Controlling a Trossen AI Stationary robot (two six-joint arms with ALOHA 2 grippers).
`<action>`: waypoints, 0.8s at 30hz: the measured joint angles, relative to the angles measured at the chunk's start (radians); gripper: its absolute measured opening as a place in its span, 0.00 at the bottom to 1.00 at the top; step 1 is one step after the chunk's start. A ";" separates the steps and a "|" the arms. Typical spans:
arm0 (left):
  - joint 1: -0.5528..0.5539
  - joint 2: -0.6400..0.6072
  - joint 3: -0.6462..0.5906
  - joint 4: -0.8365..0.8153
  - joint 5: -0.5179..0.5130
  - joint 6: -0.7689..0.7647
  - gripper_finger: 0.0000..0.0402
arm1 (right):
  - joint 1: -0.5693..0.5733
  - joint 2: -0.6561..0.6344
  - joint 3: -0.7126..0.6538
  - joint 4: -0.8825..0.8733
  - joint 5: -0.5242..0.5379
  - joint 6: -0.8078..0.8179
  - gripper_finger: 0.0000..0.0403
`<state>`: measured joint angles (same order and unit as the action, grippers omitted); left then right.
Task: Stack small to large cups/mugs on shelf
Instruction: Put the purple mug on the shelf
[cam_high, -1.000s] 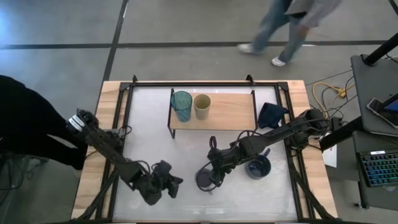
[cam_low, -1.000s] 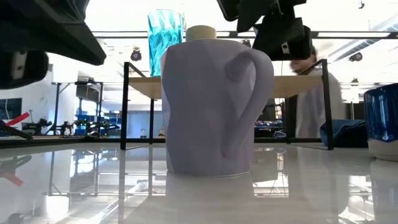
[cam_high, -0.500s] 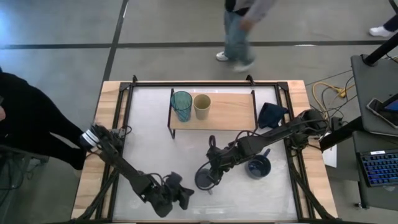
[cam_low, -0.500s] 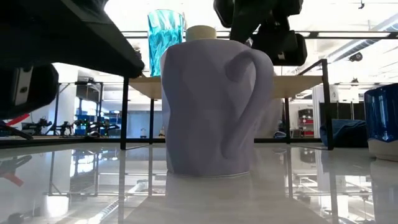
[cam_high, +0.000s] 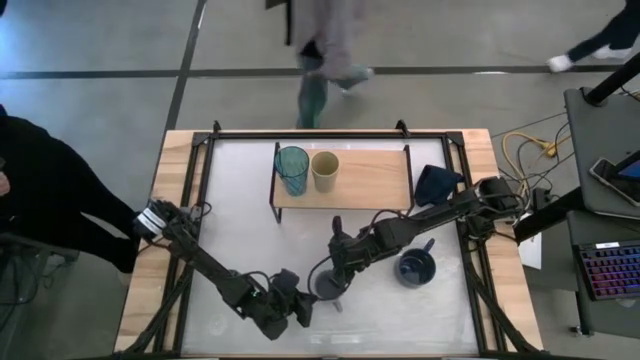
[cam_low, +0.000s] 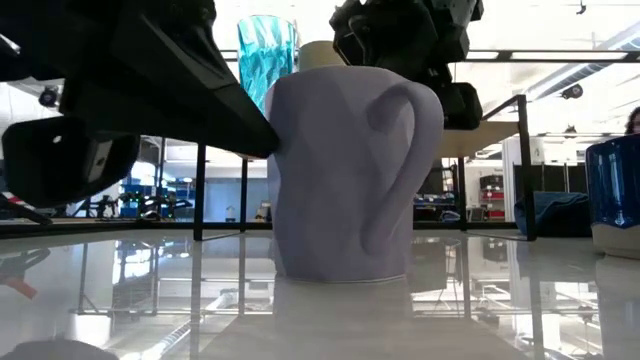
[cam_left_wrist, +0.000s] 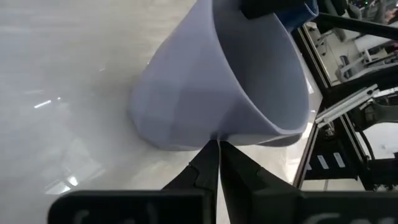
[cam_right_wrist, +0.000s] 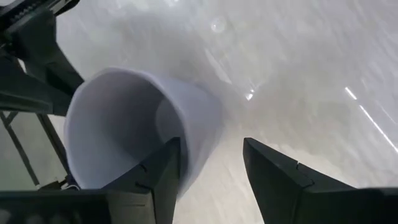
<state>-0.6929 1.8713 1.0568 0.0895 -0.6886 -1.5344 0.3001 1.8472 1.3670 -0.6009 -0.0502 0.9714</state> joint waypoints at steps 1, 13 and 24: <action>0.004 0.000 0.000 0.000 0.001 0.003 0.00 | 0.000 0.000 0.000 0.000 0.000 0.000 0.41; 0.035 0.000 -0.025 -0.001 0.033 0.025 0.00 | 0.030 0.000 0.000 -0.001 -0.061 0.046 0.37; 0.057 -0.002 -0.033 -0.001 0.041 0.049 0.00 | 0.040 0.001 0.000 -0.002 0.006 0.068 0.37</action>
<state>-0.6364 1.8694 1.0237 0.0887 -0.6476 -1.4853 0.3398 1.8484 1.3670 -0.6032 -0.0438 1.0397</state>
